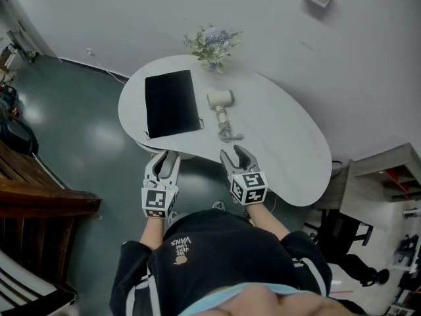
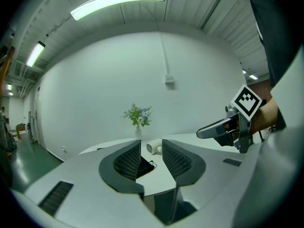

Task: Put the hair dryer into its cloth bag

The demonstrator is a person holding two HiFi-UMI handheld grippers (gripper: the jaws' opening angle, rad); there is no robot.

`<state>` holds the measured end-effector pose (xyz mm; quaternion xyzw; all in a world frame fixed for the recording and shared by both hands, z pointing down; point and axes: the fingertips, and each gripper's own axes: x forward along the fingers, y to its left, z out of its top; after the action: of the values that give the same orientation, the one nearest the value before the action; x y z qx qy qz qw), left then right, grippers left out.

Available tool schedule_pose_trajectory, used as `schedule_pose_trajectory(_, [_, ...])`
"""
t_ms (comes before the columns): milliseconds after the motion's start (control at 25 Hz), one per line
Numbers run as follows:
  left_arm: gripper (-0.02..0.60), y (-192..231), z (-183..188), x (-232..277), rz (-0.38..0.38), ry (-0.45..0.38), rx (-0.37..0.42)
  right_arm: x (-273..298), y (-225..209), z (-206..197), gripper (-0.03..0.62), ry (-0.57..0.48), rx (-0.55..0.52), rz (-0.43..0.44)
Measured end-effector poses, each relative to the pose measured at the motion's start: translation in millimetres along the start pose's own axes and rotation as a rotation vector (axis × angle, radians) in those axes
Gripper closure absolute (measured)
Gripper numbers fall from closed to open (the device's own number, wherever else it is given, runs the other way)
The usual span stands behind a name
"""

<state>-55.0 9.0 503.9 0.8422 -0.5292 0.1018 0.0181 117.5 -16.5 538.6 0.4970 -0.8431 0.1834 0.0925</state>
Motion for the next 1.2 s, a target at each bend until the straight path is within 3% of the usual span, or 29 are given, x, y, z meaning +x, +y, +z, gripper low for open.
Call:
schedule_pose_trajectory(320, [0.409,-8,-11,23,0.075,0.046,0.013,10,-36,-5,0.404,0.048,-0.013,0.063])
schedule_pose_trajectory(600, [0.399,3,-25,37,0.091,0.102,0.031,29,-56,-10,0.390,0.081,-0.006,0.044])
schedule_pose_trajectory(1200, [0.399,37,-61,98,-0.063,0.219,0.098,106,-80,-22,0.387,0.181,-0.016,-0.067])
